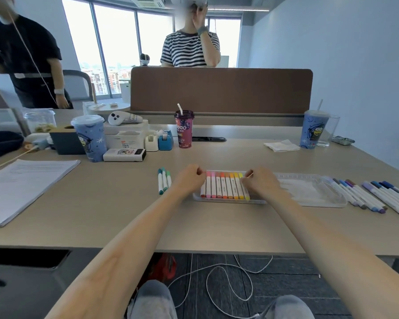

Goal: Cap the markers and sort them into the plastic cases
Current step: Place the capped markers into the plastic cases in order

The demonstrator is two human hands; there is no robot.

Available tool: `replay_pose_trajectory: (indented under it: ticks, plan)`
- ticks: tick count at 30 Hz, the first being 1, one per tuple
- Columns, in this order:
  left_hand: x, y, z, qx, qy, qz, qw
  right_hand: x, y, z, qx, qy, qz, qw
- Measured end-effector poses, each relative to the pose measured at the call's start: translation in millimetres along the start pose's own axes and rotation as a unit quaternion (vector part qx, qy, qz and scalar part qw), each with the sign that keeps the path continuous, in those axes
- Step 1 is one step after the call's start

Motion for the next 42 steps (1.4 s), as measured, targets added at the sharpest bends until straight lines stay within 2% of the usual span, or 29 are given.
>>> replay_pose_trajectory:
  ticks: [3, 8, 13, 21, 28, 34, 42]
  plan:
    - [-1, 17, 19, 0.01, -0.011, 0.027, 1.0, -4, 31, -5, 0.047, -0.032, 0.056, 0.997]
    - [-2, 48, 56, 0.041, -0.049, 0.069, 0.996, -15, 97, -33, 0.105, 0.006, 0.128, 0.986]
    - [-4, 84, 86, 0.074, -0.066, 0.114, 0.989, -23, 142, -63, 0.113, 0.04, 0.167, 0.979]
    - [11, 116, 92, 0.114, -0.037, 0.154, 0.981, -18, 171, -94, 0.125, 0.059, 0.171, 0.976]
    - [29, 119, 74, 0.13, 0.014, 0.163, 0.978, -6, 176, -104, 0.108, 0.073, 0.176, 0.976]
    - [34, 116, 72, 0.118, 0.028, 0.17, 0.978, 2, 177, -112, 0.107, 0.091, 0.159, 0.977]
    - [32, 112, 89, 0.26, -0.011, 0.118, 0.958, -7, 186, -110, 0.118, 0.094, 0.171, 0.974]
Point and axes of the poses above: each hand's wrist, its own x-axis towards the middle knuckle, its own z-axis out of the back of the hand, y = z × x, the point moved 6 cm from there along x, towards the middle knuckle, and after that the axes turned 9 degrees about -y, right-handed, at the moved point
